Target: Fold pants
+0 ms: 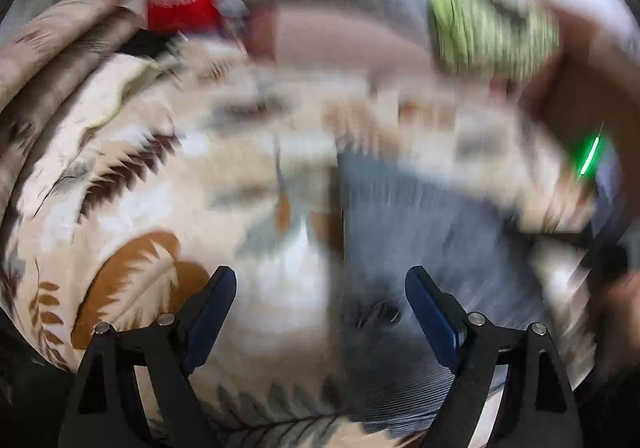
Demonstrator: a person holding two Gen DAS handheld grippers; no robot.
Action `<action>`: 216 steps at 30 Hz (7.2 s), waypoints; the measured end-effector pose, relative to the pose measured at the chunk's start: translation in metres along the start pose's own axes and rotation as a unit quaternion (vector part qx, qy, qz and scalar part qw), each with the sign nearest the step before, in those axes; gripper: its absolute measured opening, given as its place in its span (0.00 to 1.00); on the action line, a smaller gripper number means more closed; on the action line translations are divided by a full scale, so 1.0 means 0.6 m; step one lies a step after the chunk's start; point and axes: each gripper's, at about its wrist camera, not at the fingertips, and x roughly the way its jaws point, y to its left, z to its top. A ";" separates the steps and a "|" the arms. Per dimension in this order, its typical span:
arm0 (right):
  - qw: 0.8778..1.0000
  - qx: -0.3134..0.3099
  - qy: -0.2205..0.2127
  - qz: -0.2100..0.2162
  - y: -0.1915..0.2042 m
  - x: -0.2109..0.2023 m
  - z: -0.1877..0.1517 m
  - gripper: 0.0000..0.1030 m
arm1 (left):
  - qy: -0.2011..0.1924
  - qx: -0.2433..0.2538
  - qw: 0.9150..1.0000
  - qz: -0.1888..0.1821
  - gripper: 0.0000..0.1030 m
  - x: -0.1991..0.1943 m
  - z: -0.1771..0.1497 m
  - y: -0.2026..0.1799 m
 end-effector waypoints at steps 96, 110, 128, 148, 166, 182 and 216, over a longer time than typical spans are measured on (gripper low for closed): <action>0.996 0.018 -0.044 0.080 0.070 -0.114 -0.085 0.81 | -0.028 -0.033 0.999 0.013 0.85 -0.034 -0.019 0.018; 0.997 -0.019 -0.051 0.060 0.076 -0.098 -0.185 0.95 | -0.041 -0.005 0.997 0.058 0.85 -0.055 -0.018 -0.005; 0.996 -0.009 -0.063 0.060 0.070 -0.090 -0.192 1.00 | 0.004 -0.045 0.999 -0.028 0.85 -0.026 -0.029 0.006; 0.996 -0.008 -0.064 0.061 0.070 -0.089 -0.192 1.00 | 0.019 -0.059 0.997 -0.044 0.85 -0.013 -0.029 0.010; 0.996 -0.007 -0.066 0.059 0.071 -0.088 -0.192 1.00 | 0.006 -0.036 0.999 -0.028 0.85 -0.015 -0.028 0.001; 0.953 0.150 0.010 0.261 -0.008 -0.102 -0.214 1.00 | 0.050 -0.147 0.983 -0.096 0.85 0.024 -0.025 0.072; 0.924 0.230 0.036 0.303 -0.073 -0.087 -0.150 0.97 | 0.015 -0.062 0.995 -0.075 0.85 0.017 0.037 0.023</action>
